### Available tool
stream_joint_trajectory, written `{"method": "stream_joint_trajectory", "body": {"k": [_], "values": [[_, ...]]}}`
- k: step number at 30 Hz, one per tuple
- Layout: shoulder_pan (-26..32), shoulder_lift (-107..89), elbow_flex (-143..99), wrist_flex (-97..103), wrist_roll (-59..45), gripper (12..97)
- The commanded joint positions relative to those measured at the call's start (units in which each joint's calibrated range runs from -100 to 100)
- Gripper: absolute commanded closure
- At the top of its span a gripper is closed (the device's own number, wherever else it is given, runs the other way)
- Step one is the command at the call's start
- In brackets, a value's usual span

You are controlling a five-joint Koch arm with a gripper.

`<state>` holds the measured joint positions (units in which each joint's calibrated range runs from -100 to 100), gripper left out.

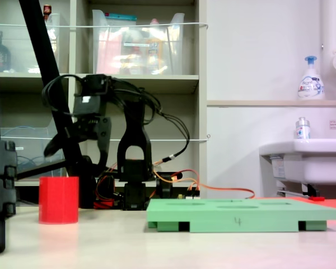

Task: Put the octagonal pillar block into the corresponding hole

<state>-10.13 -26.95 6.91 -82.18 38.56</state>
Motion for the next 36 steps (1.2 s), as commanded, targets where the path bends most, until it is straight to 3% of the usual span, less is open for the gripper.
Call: {"method": "stream_joint_trajectory", "body": {"k": [1,17,25,36], "values": [[-0.78,4.18,5.65,-0.97,-1.03,34.6],[-2.64,24.3,13.43,-0.87,-2.15,35.6],[-2.78,25.27,11.74,-1.16,-2.15,59.7],[-2.83,22.62,11.14,-7.9,-2.25,63.4]]}}
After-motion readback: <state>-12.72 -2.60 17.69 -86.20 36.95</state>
